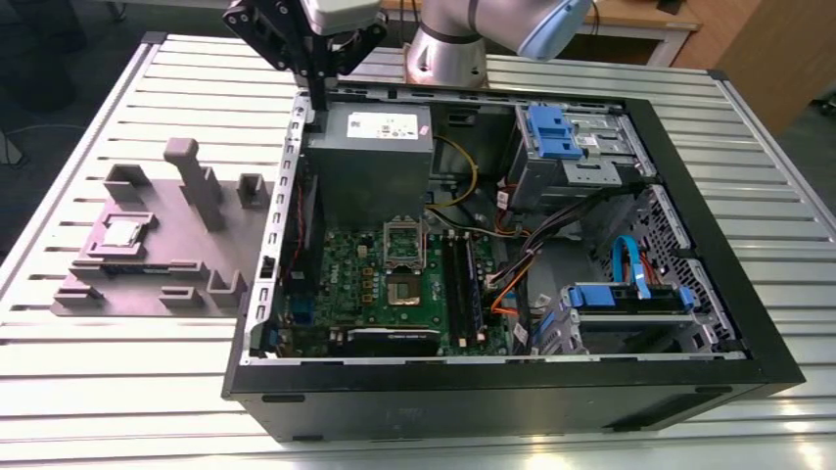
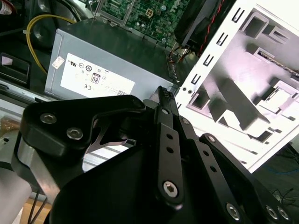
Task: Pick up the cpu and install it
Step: 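Reach for the cpu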
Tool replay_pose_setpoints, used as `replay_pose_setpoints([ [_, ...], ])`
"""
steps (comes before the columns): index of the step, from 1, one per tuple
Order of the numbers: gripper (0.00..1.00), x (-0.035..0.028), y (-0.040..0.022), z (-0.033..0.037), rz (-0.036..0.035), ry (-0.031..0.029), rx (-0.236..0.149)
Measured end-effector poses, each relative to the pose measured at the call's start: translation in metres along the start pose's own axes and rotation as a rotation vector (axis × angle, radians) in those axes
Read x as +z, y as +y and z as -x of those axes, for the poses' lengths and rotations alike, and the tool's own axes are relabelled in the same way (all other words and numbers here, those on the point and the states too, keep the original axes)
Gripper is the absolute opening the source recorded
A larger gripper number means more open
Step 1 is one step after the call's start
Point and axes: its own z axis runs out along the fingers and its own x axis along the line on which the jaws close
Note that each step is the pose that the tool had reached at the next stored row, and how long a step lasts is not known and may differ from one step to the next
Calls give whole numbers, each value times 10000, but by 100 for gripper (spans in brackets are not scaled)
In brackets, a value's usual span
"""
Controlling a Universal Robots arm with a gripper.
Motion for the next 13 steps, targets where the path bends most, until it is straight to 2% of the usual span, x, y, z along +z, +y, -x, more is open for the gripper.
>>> replay_pose_setpoints([
  [6, 10, -2, -5, -60, -1, 1, 0],
  [13, 10, -5, -13, -173, -1, 1, 0],
])
